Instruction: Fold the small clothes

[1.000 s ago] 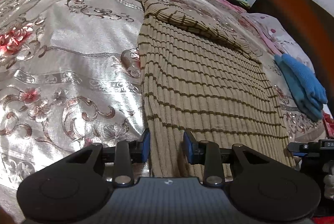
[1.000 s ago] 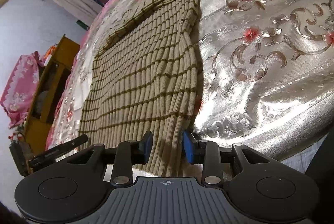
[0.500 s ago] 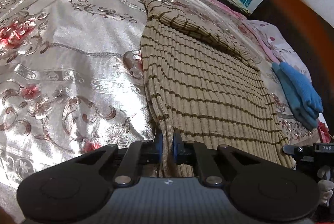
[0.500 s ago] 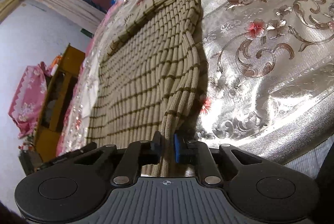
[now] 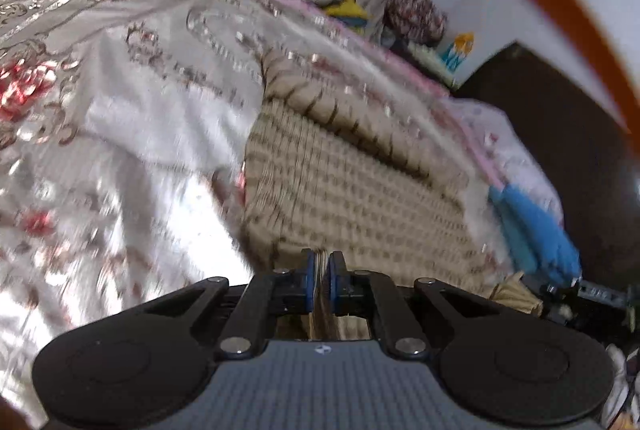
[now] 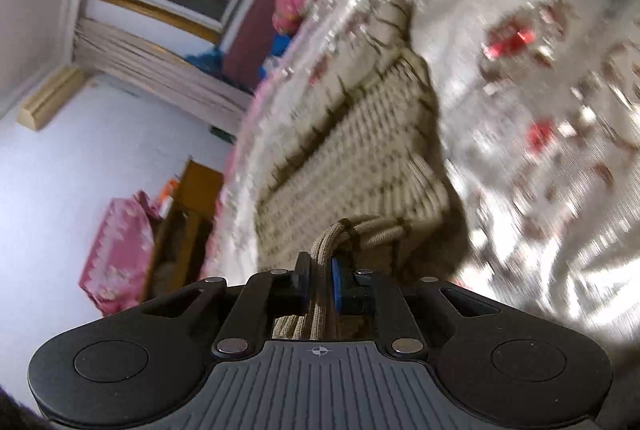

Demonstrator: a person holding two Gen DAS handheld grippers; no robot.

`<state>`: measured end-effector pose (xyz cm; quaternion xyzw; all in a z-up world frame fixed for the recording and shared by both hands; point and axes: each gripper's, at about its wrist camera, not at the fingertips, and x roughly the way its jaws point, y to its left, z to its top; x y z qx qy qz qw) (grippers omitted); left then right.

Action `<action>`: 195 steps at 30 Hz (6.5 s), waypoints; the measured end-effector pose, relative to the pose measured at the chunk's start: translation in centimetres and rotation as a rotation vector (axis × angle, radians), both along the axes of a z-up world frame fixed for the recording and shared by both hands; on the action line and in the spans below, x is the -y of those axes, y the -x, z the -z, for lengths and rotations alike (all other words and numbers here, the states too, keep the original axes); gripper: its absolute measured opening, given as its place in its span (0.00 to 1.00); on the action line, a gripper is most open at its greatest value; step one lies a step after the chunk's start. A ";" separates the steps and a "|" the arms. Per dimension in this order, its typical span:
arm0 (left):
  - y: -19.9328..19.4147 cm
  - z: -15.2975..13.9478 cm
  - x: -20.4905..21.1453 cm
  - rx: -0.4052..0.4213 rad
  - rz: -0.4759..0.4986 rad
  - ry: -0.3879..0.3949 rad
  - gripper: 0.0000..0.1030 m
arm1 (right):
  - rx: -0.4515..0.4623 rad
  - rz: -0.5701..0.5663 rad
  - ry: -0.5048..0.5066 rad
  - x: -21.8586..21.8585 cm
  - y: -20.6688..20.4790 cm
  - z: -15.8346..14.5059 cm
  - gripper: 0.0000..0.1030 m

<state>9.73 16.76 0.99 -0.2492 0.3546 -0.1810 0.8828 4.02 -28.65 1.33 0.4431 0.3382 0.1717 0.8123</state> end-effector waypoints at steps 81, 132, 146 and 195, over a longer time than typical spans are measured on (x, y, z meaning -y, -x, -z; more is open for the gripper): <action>-3.2 -4.7 7.1 0.130 0.515 -0.557 0.18 | 0.092 -0.069 0.106 0.2 -7.7 -2.4 0.14; -6.6 -3.9 5.0 0.137 0.420 -0.403 0.11 | 0.174 -0.509 0.664 -8.3 -12.2 -4.8 0.05; -12.7 -4.8 1.4 0.319 0.009 -0.113 0.10 | 0.266 0.005 0.407 -0.4 -13.7 -6.1 0.05; -26.2 -2.4 0.2 0.333 -0.185 -0.118 0.07 | 0.258 0.260 0.417 2.6 -25.4 -3.7 0.05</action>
